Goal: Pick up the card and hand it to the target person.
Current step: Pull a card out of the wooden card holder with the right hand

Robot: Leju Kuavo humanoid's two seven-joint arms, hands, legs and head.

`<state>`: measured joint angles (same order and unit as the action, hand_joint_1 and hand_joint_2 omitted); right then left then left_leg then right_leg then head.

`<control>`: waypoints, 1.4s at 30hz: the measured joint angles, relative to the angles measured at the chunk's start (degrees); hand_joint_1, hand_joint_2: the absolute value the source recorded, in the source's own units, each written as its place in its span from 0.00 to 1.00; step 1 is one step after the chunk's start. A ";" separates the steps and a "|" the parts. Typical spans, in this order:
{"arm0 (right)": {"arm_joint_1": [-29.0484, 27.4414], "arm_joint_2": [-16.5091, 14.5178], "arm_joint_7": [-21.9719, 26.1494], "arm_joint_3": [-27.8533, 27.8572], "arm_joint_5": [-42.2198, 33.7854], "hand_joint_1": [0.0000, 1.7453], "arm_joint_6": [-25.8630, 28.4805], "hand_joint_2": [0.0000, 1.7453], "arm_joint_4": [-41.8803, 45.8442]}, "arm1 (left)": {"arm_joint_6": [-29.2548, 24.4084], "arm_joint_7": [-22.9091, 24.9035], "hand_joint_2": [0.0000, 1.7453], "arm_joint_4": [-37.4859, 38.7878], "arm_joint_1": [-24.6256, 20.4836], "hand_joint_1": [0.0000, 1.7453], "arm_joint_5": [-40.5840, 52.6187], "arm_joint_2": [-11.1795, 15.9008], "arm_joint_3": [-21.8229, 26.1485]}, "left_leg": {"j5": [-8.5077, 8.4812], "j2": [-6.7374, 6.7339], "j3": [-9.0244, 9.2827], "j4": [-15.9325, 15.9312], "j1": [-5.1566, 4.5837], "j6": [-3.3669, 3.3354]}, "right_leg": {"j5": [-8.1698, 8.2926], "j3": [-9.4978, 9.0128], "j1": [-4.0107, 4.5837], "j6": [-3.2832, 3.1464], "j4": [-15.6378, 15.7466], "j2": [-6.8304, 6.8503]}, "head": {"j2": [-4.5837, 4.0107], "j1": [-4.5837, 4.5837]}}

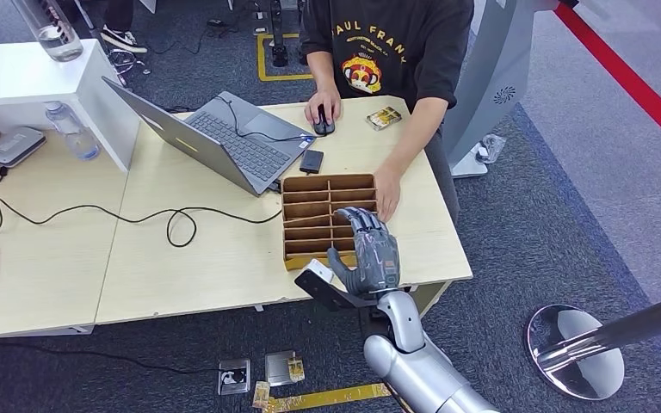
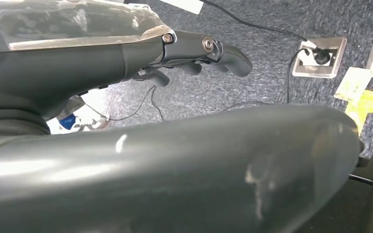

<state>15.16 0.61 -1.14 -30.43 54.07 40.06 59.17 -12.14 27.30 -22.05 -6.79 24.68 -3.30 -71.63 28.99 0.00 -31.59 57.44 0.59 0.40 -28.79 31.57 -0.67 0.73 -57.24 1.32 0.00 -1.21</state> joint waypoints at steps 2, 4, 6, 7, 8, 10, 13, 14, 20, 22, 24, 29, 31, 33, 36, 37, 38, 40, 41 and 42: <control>0.00 0.00 0.00 -0.19 -0.02 0.33 0.00 1.00 0.00 | -0.02 0.03 0.00 0.00 0.00 0.00 0.00 0.00 0.01 | 0.00 0.00 0.00 0.00 0.00 0.00 | 0.00 0.00 0.00 0.00 0.00 0.00 | 0.00 0.00; 0.00 0.00 0.00 -0.48 -0.05 0.33 0.00 1.00 0.00 | -0.01 0.05 0.00 0.00 0.00 0.00 -0.02 0.00 0.01 | 0.00 0.00 0.00 0.00 0.00 0.00 | 0.00 0.00 0.00 0.00 0.00 0.00 | 0.00 0.00; -0.01 -0.01 0.00 -0.77 -0.08 0.34 0.00 1.00 -0.01 | -0.01 0.07 0.00 0.00 0.01 0.00 -0.04 0.00 0.01 | 0.00 0.00 0.00 0.00 0.00 0.00 | 0.00 0.00 0.00 0.00 0.00 0.00 | 0.00 0.01; -0.01 -0.01 0.00 -0.87 -0.08 0.34 0.00 1.00 -0.02 | -0.01 0.07 0.00 0.00 0.01 0.00 -0.05 0.00 0.01 | 0.00 0.00 0.00 0.00 0.00 0.00 | 0.00 0.00 0.00 0.00 0.00 0.00 | 0.00 0.00; -0.01 -0.02 0.00 -0.95 -0.09 0.34 0.00 1.00 -0.03 | -0.02 0.08 0.00 0.00 0.01 0.00 -0.06 0.00 0.01 | 0.00 0.00 0.00 0.00 0.00 0.00 | 0.00 0.00 0.00 0.00 0.00 0.00 | 0.00 0.00; -0.01 -0.02 0.00 -1.11 -0.09 0.33 0.00 1.00 -0.06 | -0.02 0.08 0.00 0.00 0.01 0.00 -0.07 0.00 0.01 | 0.00 0.00 0.00 0.00 0.00 0.00 | 0.00 0.00 0.00 0.00 0.00 0.00 | 0.00 0.00; -0.01 -0.02 -0.01 -1.30 -0.23 0.33 0.00 1.00 -0.13 | 0.01 0.09 0.00 0.02 0.01 0.00 -0.07 0.00 0.01 | 0.00 0.00 0.00 0.00 0.00 0.00 | 0.00 0.00 0.00 0.00 0.00 0.00 | 0.00 -0.01; -0.01 -0.02 -0.04 -1.33 -0.37 0.33 0.00 1.00 -0.15 | 0.04 0.09 0.00 0.02 0.01 0.00 -0.07 0.00 0.01 | 0.00 0.00 0.00 0.00 0.00 0.00 | 0.00 0.00 0.00 0.00 0.00 0.00 | 0.00 -0.01; -0.01 0.02 -0.14 -1.65 -1.09 0.33 0.00 1.00 -0.15 | 0.37 0.01 0.00 0.02 0.01 0.00 -0.05 0.00 0.01 | 0.00 0.00 0.01 0.00 0.00 0.00 | 0.00 0.00 0.00 0.00 0.00 0.00 | 0.00 -0.01; -0.01 0.03 -0.02 -1.72 -1.31 0.33 0.00 1.00 -0.15 | 0.58 -0.18 0.00 0.02 0.01 0.00 -0.02 0.00 0.01 | 0.00 0.00 0.01 0.00 0.00 0.00 | 0.00 0.00 0.00 0.00 0.00 0.00 | 0.00 -0.01; -0.01 0.04 0.08 -1.75 -1.51 0.33 0.00 1.00 -0.15 | 0.66 -0.34 0.00 0.02 0.01 0.00 0.00 0.00 0.01 | 0.00 0.00 0.00 0.00 0.00 0.00 | 0.00 0.00 0.00 0.00 0.00 0.00 | 0.00 0.00; -0.02 0.09 0.16 -2.04 -1.90 0.32 0.00 1.00 -0.15 | 0.72 -0.54 0.00 0.02 0.01 0.00 0.02 0.00 0.01 | 0.00 0.00 0.00 0.00 0.00 0.00 | 0.00 0.00 0.00 0.00 0.00 0.00 | 0.00 0.00; -0.03 0.14 0.17 -2.21 -1.92 0.32 0.00 1.00 -0.15 | 0.74 -0.64 0.00 0.02 0.01 0.00 0.02 0.00 0.01 | 0.00 0.00 0.01 0.00 0.00 0.00 | 0.00 0.00 0.00 0.00 0.00 0.00 | 0.00 0.00; -0.04 0.20 0.17 -2.29 -1.93 0.31 0.00 1.00 -0.15 | 0.76 -0.71 0.00 0.02 0.01 0.00 0.02 0.00 0.01 | 0.00 0.00 0.01 0.00 0.00 0.00 | 0.00 0.00 0.00 0.00 0.00 0.00 | 0.00 0.00; -0.08 0.28 0.19 -2.32 -1.96 0.31 0.00 1.00 -0.15 | 0.75 -0.75 0.00 0.02 0.01 0.00 0.02 0.00 0.01 | 0.00 0.00 0.01 0.00 0.00 0.00 | 0.00 0.00 0.00 0.00 0.00 0.00 | 0.00 0.00; -0.09 0.30 0.20 -2.32 -1.96 0.31 0.00 1.00 -0.15 | 0.75 -0.75 0.00 0.02 0.01 0.00 0.02 0.00 0.01 | 0.00 0.00 0.01 0.00 0.00 0.00 | 0.00 0.00 0.00 0.00 0.00 0.00 | 0.00 0.00; -0.10 0.32 0.21 -2.33 -1.99 0.30 0.00 1.00 -0.15 | 0.76 -0.75 0.00 0.02 0.01 0.00 0.02 0.00 0.01 | 0.00 0.00 0.01 0.00 0.00 0.00 | 0.00 0.00 0.00 0.00 0.00 0.00 | 0.00 0.00; -0.10 0.35 0.21 -2.34 -2.09 0.30 0.00 1.00 -0.15 | 0.76 -0.76 0.00 0.02 0.01 0.00 0.02 0.00 0.01 | 0.00 0.00 0.01 0.00 0.00 0.00 | 0.00 0.00 0.00 0.00 0.00 0.00 | 0.00 0.01; -0.10 0.37 0.19 -2.36 -2.16 0.30 0.00 1.00 -0.16 | 0.76 -0.78 0.00 0.02 0.01 0.00 0.02 0.00 0.01 | 0.00 0.00 0.01 0.00 0.00 0.00 | 0.00 0.00 0.00 0.00 0.00 0.00 | 0.00 0.01; -0.09 0.38 0.14 -2.39 -2.22 0.30 0.00 1.00 -0.17 | 0.75 -0.79 0.00 0.02 0.01 0.00 0.02 0.00 0.01 | 0.00 0.00 0.00 0.00 0.00 0.00 | 0.00 0.00 0.00 0.00 0.00 0.00 | 0.00 0.01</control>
<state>15.07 0.99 -0.99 -32.82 51.86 40.06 59.00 -11.38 26.52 -22.03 -6.79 24.69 -3.30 -71.63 28.99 0.00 -31.59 57.44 0.59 0.40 -28.79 31.57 -0.67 0.73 -57.24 1.32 0.00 -1.20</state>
